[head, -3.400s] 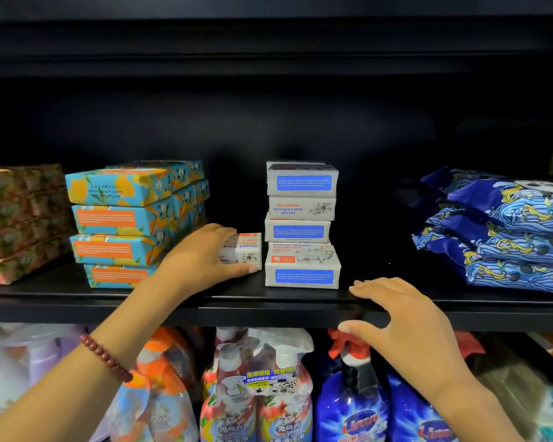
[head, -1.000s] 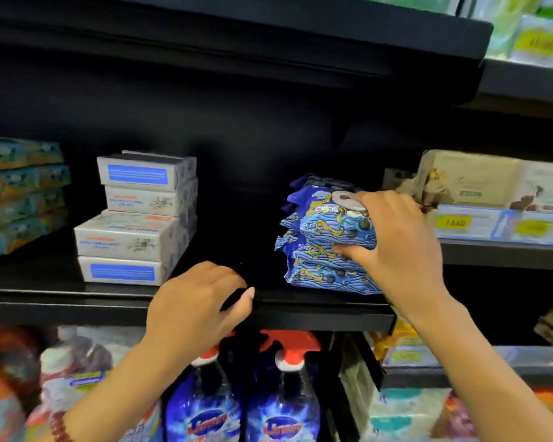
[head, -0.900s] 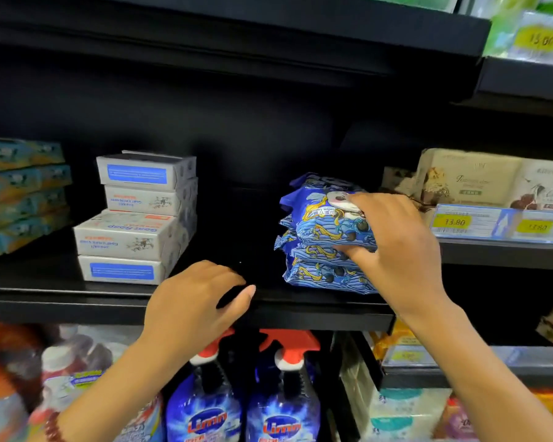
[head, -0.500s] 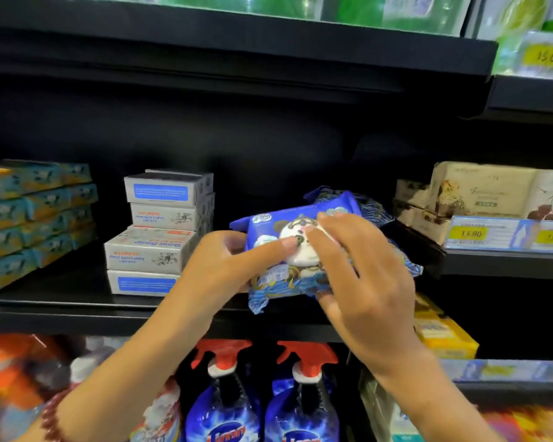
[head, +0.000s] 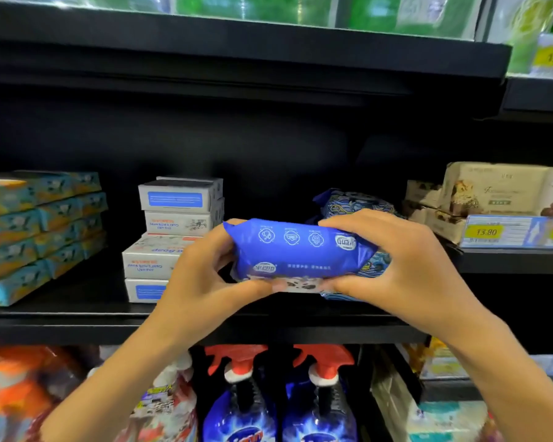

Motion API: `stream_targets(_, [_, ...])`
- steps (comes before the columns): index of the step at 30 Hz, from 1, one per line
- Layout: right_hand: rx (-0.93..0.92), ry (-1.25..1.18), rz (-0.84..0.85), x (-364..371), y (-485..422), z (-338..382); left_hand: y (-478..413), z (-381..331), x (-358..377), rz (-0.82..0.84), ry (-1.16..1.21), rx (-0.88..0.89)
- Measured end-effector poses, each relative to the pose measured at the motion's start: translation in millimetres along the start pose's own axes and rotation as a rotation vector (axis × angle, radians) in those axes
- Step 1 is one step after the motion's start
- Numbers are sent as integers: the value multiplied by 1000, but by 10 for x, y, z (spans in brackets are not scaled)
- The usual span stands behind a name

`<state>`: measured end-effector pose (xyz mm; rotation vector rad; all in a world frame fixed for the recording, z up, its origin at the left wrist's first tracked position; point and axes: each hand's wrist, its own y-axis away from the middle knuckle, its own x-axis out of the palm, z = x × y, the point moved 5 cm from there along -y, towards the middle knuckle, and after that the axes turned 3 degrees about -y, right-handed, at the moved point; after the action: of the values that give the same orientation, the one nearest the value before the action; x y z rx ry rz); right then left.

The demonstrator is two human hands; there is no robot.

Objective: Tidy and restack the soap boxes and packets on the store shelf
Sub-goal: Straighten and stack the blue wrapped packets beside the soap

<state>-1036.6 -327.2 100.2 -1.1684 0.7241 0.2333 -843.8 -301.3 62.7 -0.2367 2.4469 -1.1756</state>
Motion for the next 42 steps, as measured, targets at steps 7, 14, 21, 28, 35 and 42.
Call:
stream_targets(7, [-164,271,-276,109,141,75,11,33,-76,50,24,-196])
stream_targets(14, [-413,326,-407,210,252,132,-41,158,42,240,159,-661])
stream_targets(21, [-429,369,-284,278,272,14,13,191,82,-106,493,-615])
stream_targets(28, [-78,86,-114,119,121,-74,60,75,-119,-147,69,-116])
stream_targets(35, [-74,84,114,284,-20,50,148,-16,-51,-51,-31,112])
stream_targets(42, [-331,305,-183,437,122,171,102,-42,-154,65,-212,-100])
